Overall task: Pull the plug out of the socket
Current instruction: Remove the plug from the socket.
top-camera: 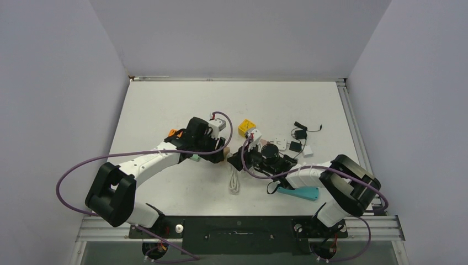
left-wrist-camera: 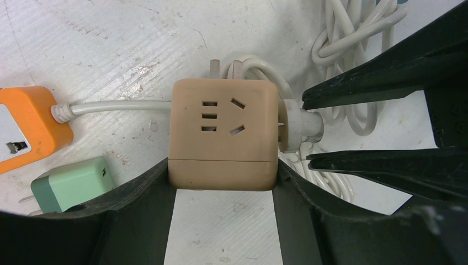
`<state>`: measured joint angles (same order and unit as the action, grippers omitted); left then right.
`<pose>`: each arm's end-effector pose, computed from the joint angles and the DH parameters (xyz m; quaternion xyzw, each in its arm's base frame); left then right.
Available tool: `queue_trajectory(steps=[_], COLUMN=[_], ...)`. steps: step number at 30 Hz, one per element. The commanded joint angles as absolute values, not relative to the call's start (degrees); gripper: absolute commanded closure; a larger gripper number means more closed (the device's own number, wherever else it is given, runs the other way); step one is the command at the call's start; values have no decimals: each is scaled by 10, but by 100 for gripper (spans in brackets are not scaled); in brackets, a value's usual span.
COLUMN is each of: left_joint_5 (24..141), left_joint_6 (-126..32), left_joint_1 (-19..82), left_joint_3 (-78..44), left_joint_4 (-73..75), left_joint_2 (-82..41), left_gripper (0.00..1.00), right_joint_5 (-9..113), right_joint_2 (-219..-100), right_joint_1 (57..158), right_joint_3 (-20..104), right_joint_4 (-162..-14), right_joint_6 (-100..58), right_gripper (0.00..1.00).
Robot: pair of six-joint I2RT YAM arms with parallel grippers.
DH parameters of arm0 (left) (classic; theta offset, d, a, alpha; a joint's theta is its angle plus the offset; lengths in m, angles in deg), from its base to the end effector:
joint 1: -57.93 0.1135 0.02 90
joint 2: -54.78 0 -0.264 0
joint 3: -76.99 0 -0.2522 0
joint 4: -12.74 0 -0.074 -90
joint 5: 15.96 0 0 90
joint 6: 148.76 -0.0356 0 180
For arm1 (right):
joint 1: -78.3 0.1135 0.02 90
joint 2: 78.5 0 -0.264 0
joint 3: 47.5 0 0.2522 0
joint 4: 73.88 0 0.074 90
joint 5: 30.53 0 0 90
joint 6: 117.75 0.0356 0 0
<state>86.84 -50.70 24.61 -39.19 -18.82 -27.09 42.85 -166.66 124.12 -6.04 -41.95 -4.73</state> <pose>0.2404 -0.1675 0.2139 0.2415 0.9017 -0.2191 0.2840 0.1941 0.2144 0.1663 -0.2414 0.7509 0.4358 0.4335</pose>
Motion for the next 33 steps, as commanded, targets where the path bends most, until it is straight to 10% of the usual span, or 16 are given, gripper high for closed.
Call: queue_trajectory(steps=[1,11,18,33], left_joint_5=[892,889,885,842], left_joint_6=[-515,-515,-515,-494], left_joint_1=[240,240,240,257], left_joint_3=[-385,-384,-386,-370], left_joint_4=[-159,-160,-160,-195], left_joint_2=[-245,-244,-243,-282], left_gripper=[100,100,100,100], right_joint_5=[429,470,489,556], right_joint_2=[-1680,-1685,-1681,-1599], right_joint_1=[1247,1272,1278,1361], right_joint_3=[-34,-18,-15,-75], right_joint_4=[-415,-453,-465,-388], right_joint_6=[-57,-85,-91,-150], right_gripper=[61,68,94,95])
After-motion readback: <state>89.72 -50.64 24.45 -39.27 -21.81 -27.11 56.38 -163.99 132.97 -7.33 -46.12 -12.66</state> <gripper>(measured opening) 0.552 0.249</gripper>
